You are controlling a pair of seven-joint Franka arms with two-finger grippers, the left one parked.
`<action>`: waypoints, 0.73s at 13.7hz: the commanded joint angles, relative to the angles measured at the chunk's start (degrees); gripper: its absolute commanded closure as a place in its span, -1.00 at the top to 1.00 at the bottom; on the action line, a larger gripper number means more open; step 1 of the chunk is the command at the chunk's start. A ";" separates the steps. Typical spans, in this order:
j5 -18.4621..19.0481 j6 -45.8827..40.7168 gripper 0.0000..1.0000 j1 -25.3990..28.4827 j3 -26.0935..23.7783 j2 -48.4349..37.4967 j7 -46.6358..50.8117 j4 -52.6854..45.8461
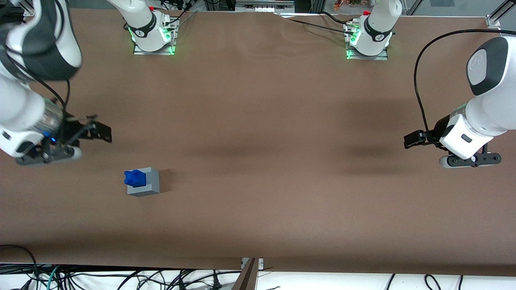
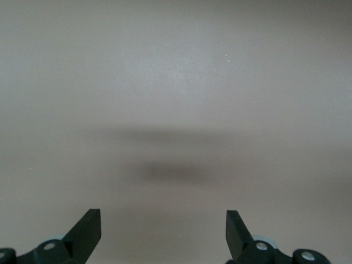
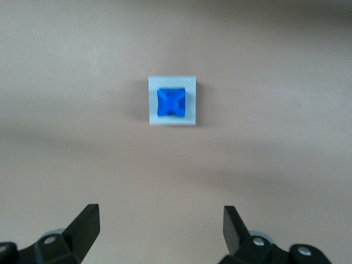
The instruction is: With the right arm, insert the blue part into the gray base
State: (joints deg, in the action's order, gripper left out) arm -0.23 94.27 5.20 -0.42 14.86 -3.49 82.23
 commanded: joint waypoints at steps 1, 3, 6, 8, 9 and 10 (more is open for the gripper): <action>-0.56 -3.81 0.98 -0.46 0.50 -3.08 -1.08 1.71; -0.56 -3.92 0.98 -0.46 0.94 -2.73 -0.99 1.27; -0.56 -4.27 0.98 -0.46 0.86 -2.81 -1.34 0.22; -0.29 -5.14 0.98 -0.46 0.86 -2.99 -1.43 0.13; -0.47 -5.32 0.98 -0.46 0.86 -2.99 -1.43 0.13; -0.47 -5.32 0.98 -0.46 0.86 -2.99 -1.43 0.13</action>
State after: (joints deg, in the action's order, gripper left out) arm -0.24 90.18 5.16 0.56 12.47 -3.62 82.55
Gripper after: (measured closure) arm 0.004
